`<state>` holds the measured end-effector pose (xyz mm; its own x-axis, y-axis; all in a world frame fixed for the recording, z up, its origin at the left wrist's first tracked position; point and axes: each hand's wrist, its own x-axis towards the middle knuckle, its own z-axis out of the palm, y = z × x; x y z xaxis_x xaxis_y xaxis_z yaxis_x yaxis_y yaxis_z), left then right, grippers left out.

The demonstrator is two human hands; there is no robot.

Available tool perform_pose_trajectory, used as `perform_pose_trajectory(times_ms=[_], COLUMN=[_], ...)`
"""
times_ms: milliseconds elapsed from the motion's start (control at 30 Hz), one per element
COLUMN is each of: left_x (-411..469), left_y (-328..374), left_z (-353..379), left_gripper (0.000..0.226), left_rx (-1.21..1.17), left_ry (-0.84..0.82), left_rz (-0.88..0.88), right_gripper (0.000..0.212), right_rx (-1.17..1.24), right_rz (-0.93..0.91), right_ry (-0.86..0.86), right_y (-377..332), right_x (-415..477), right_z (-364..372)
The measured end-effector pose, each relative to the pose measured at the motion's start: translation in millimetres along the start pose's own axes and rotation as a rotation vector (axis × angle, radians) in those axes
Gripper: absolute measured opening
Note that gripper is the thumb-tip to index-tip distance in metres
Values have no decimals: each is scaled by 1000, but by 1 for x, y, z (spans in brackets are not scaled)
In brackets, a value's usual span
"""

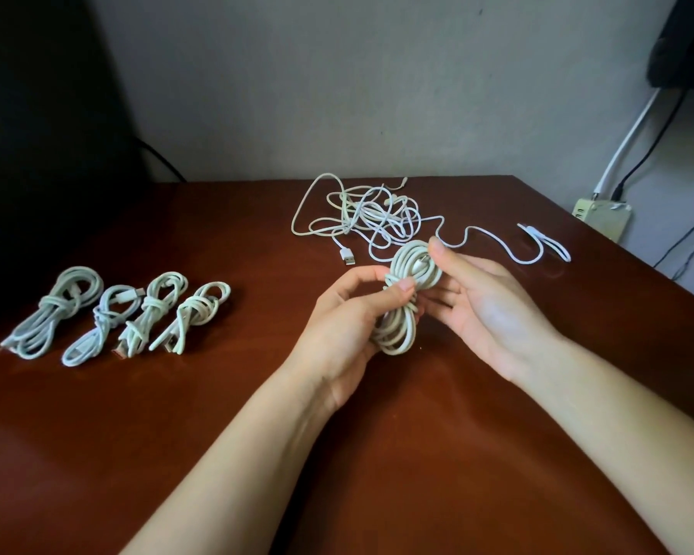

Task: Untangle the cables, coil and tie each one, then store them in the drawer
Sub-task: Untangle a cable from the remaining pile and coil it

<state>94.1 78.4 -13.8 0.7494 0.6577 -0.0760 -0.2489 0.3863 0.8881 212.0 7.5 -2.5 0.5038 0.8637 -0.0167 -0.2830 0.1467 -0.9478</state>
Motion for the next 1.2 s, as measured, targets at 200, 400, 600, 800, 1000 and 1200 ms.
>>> perform_pose_trajectory(times_ms=[200, 400, 600, 800, 1000, 1200], left_x=[-3, -4, -10, -5, -4, -2], left_y=[1, 5, 13, 7, 1, -3], left_z=[5, 1, 3, 1, 1, -1], left_gripper=[32, 60, 52, 73, 69, 65], left_rx=[14, 23, 77, 167, 268, 372], left_ry=[26, 10, -215, -81, 53, 152], left_rz=[-13, -84, -300, -165, -29, 96], right_gripper=[30, 22, 14, 11, 28, 28], right_rx=[-51, -205, -501, -482, -449, -291], right_rz=[-20, -247, -538, -533, -404, -287], right_ry=[18, 3, 19, -74, -83, -96], right_y=[2, 6, 5, 6, 10, 11], right_x=[4, 2, -6, -6, 0, 0], right_z=[1, 0, 4, 5, 0, 6])
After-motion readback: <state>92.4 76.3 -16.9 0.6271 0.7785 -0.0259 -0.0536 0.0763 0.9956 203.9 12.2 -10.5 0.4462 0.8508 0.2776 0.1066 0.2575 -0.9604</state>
